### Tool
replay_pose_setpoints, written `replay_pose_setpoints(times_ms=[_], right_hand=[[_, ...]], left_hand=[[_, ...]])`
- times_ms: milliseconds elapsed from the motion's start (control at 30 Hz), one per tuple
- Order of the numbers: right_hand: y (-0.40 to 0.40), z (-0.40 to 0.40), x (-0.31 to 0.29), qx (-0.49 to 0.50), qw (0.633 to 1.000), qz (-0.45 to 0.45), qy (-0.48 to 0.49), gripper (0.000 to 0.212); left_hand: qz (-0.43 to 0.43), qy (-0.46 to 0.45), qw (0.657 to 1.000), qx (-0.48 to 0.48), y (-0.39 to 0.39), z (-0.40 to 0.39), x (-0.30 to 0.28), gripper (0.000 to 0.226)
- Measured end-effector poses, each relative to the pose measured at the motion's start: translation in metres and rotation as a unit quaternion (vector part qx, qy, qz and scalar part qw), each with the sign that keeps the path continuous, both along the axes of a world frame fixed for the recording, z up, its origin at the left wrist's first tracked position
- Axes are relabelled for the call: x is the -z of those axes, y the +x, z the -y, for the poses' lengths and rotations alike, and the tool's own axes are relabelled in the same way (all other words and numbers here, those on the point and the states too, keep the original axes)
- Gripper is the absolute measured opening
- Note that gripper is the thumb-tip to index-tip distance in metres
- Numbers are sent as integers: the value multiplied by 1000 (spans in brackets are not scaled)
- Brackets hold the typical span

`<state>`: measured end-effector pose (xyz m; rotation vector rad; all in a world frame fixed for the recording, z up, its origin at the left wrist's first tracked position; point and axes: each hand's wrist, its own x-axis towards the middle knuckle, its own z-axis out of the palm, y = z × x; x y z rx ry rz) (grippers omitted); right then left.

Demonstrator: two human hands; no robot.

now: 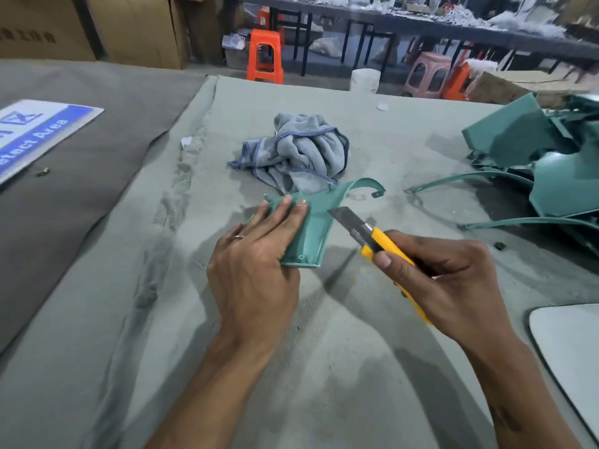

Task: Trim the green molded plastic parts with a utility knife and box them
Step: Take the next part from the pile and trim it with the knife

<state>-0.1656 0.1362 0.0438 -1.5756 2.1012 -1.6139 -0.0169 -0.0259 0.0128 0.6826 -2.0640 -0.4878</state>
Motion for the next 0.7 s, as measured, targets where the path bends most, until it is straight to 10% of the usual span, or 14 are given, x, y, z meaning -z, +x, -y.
replay_pose_setpoints(times_ms=[200, 400, 567, 700], right_hand=[[-2, -4, -1, -79, 997, -22, 1, 15], [-12, 5, 16, 205, 969, -136, -2, 32], [-11, -1, 13, 26, 993, -97, -61, 15], [-14, 5, 19, 134, 986, -87, -46, 28]], left_hand=[[-13, -14, 1000, 12, -2, -1, 1, 45], [7, -18, 999, 31, -2, -2, 4, 60], [-27, -49, 997, 46, -2, 1, 6, 53], [-35, -90, 994, 49, -3, 3, 7, 48]])
